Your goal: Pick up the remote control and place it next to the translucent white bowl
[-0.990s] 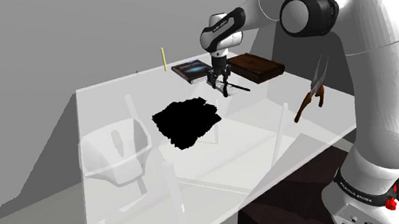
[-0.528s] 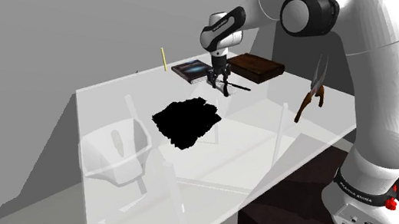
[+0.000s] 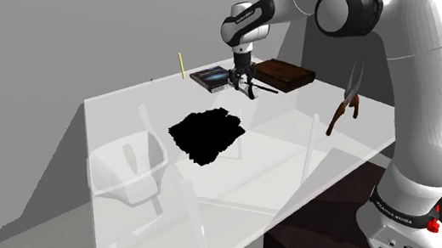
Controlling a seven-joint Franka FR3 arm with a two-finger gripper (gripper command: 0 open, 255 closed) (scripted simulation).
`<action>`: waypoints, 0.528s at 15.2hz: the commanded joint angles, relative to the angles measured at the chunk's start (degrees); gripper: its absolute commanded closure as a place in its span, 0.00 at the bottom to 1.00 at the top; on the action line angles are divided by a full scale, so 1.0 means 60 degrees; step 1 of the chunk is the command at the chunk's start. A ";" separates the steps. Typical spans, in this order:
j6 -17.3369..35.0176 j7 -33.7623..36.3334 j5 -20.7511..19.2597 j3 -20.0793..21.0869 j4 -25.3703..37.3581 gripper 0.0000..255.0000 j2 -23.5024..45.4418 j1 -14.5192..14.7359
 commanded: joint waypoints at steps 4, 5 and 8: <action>-0.0540 0.0032 -0.0044 -0.0023 0.0376 1.00 -0.0167 -0.0004; -0.0652 0.0039 -0.0052 -0.0027 0.0458 1.00 -0.0199 -0.0005; -0.0996 0.0060 -0.0075 -0.0038 0.0721 1.00 -0.0281 -0.0009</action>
